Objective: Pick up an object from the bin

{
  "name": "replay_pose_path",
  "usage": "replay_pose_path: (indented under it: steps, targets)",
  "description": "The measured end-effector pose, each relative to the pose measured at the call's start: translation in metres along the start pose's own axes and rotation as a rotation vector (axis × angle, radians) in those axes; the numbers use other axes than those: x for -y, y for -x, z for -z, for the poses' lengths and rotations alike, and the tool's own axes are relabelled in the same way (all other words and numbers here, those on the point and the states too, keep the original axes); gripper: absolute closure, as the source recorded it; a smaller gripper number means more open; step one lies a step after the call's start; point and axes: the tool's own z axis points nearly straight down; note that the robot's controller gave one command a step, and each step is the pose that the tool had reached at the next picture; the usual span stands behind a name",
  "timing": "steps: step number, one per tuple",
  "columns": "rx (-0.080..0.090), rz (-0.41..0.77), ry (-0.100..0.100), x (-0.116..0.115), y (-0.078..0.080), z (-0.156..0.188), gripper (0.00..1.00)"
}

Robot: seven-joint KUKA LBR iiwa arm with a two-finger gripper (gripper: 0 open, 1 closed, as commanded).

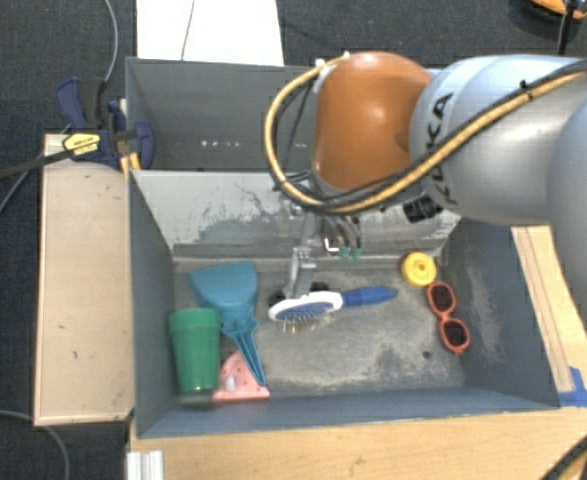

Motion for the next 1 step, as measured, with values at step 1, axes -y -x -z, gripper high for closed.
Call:
replay_pose_path:
  steps: [1]
  targets:
    - [0.008,-0.003,0.001,0.0007,0.0015,0.0051,0.00]
